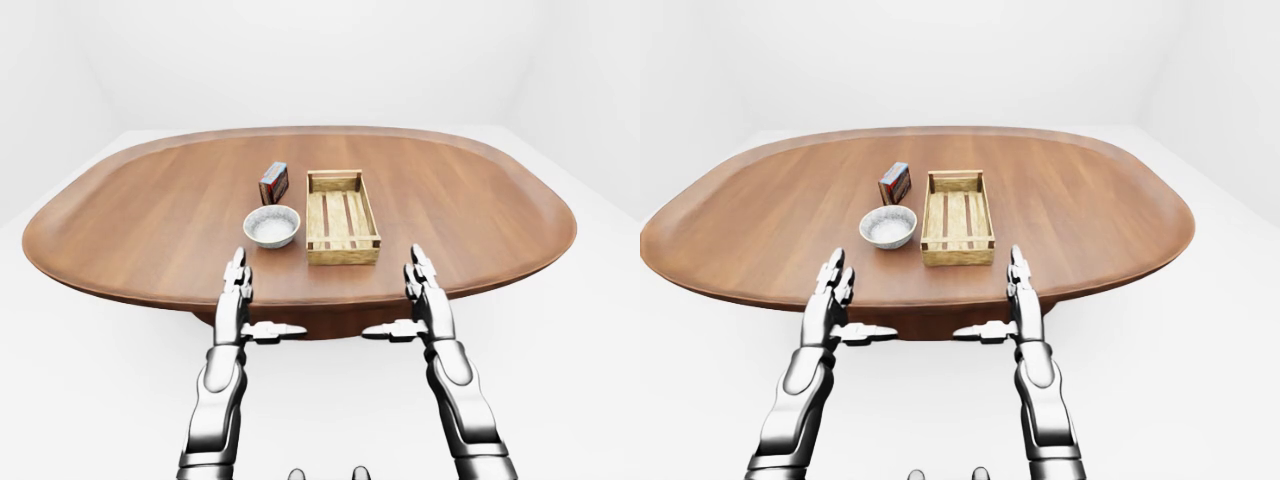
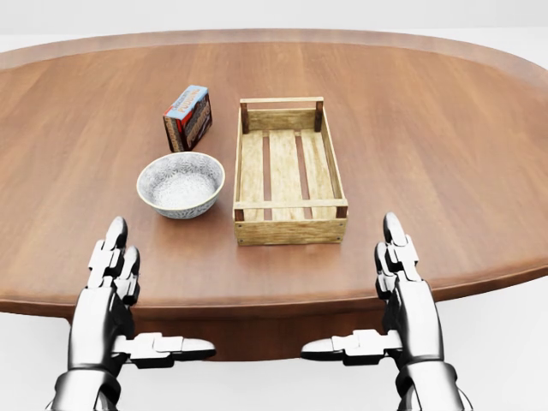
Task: Pick up the bowl on the left and put it in the tray.
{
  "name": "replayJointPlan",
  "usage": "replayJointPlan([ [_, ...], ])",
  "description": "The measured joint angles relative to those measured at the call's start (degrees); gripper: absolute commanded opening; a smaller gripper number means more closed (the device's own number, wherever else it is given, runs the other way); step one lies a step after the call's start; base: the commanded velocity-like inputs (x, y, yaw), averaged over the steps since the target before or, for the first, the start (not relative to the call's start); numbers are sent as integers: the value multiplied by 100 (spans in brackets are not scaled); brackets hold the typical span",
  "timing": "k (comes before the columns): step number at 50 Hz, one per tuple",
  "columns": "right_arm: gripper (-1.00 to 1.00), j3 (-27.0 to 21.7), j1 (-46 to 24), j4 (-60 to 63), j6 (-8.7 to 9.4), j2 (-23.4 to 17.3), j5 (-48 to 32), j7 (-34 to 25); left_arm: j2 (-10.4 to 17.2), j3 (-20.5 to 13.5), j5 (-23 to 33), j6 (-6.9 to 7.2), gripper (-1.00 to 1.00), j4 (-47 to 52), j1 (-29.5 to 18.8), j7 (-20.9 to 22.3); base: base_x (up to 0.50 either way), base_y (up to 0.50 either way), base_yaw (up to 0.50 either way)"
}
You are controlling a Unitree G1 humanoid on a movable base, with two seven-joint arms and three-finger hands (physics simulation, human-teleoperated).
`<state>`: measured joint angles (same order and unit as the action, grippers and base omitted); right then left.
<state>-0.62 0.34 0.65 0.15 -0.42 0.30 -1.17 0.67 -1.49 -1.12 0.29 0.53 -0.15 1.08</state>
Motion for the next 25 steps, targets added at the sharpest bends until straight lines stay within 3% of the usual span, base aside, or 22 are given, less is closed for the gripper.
replayJointPlan([
  [8,100,-34,87,228,74,-28,-47,-83,77,-188,-177,118,100,193,0,113,0,0,0],
  [16,100,-20,175,488,182,-27,-118,-116,163,-438,-465,468,100,645,16,206,0,0,0],
  [25,100,63,316,917,407,-8,-228,-119,253,-780,-824,471,100,1357,77,278,0,0,0],
])
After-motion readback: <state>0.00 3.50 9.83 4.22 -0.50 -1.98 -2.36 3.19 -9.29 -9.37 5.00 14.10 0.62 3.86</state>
